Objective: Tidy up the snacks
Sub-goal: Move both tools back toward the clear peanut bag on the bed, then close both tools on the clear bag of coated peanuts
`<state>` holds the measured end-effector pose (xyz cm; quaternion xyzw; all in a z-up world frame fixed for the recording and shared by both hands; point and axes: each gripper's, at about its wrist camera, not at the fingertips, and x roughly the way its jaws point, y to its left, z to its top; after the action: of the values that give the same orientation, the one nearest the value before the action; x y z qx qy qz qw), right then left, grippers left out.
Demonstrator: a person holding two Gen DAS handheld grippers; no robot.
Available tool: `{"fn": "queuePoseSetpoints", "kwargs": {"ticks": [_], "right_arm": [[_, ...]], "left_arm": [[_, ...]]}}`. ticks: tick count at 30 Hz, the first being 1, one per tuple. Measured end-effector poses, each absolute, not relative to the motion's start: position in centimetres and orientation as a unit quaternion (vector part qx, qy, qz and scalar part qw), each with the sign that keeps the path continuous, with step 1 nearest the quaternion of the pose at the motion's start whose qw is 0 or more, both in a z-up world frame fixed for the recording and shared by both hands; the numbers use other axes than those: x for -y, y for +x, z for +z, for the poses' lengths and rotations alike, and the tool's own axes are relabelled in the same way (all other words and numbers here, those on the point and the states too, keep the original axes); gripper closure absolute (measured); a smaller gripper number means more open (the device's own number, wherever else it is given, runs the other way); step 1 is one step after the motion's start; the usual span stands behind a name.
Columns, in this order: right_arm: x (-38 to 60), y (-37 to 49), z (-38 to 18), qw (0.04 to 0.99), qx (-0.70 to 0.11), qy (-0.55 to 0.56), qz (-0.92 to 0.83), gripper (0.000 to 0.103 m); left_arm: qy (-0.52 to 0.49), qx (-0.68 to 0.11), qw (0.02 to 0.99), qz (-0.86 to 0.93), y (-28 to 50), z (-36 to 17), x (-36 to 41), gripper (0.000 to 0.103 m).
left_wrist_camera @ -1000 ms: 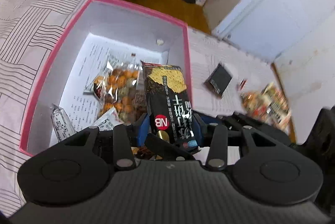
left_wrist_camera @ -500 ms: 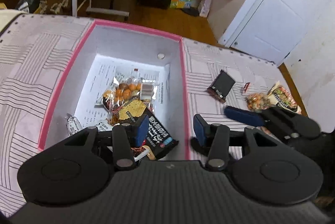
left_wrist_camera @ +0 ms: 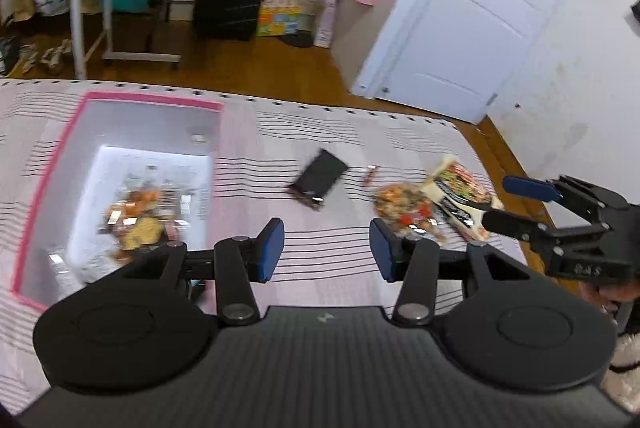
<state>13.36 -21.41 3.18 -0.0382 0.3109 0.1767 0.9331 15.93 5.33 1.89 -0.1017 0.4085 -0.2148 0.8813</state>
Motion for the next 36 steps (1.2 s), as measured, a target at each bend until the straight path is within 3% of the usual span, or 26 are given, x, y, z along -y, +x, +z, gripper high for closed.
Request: {"fn": "queuePoseSetpoints", "kwargs": {"ticks": [11, 14, 24, 29, 36], "right_arm": [[27.7, 16.6, -5.0, 0.921, -0.353, 0.004, 0.167, 0.028], [28.1, 18.4, -7.7, 0.905, -0.390, 0.070, 0.156, 0.028], [26.3, 20.9, -12.7, 0.909, -0.399, -0.033, 0.114, 0.028], [27.0, 21.3, -14.1, 0.910, -0.404, -0.050, 0.076, 0.014], [28.2, 23.2, -16.0, 0.896, -0.436, -0.002, 0.086, 0.009]], "left_arm": [[-0.142, -0.434, 0.856, -0.243, 20.0, -3.0, 4.7, 0.058], [-0.130, -0.420, 0.865, -0.241, 20.8, -4.7, 7.3, 0.059], [-0.155, -0.455, 0.844, -0.238, 24.5, -11.6, 12.2, 0.059], [-0.220, -0.464, 0.829, -0.223, 26.4, -15.0, 12.7, 0.058], [-0.218, -0.471, 0.826, -0.219, 28.3, -17.7, 14.1, 0.057]]}}
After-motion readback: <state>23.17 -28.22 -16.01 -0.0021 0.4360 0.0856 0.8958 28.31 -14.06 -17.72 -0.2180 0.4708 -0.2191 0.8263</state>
